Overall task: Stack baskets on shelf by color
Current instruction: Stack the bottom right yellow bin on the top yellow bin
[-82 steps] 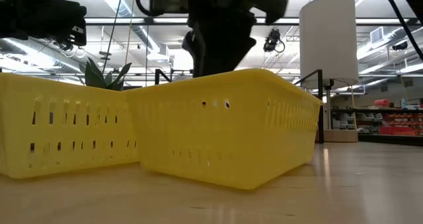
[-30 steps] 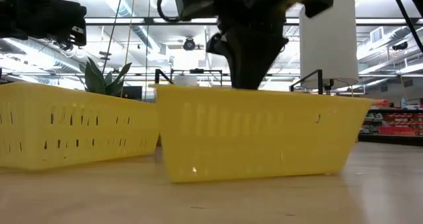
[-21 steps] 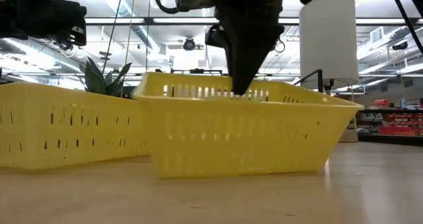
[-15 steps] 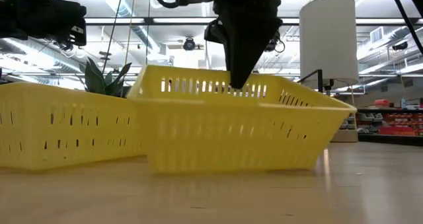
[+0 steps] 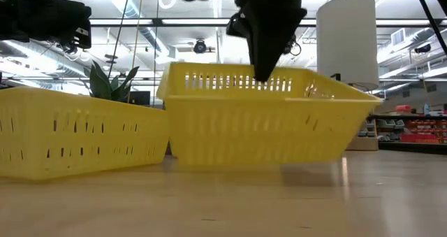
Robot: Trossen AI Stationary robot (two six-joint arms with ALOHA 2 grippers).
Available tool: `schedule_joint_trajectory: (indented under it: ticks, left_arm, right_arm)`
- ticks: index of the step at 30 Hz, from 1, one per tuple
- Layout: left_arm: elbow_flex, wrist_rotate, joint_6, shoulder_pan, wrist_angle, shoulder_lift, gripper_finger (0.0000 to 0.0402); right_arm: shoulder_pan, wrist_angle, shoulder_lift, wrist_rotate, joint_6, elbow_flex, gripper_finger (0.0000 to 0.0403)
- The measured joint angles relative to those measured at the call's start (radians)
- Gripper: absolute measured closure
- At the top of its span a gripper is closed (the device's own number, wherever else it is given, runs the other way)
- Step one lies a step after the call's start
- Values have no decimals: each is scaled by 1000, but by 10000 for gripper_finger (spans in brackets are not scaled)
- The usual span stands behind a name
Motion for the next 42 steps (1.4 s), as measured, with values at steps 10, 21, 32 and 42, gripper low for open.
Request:
schedule_joint_trajectory:
  ticks: [10, 21, 32, 42]
  left_arm:
    - [0, 0, 0, 0, 0, 0, 341]
    - [0, 0, 0, 0, 0, 0, 348]
    - [0, 0, 0, 0, 0, 0, 338]
    - [0, 0, 0, 0, 0, 0, 346]
  right_arm:
    - [0, 32, -104, 39, 21, 1, 389]
    - [-1, 38, -113, 51, 18, 1, 389]
    - [-8, 11, -143, 49, 18, 0, 389]
    - [-96, -22, -180, 162, -225, 0, 389]
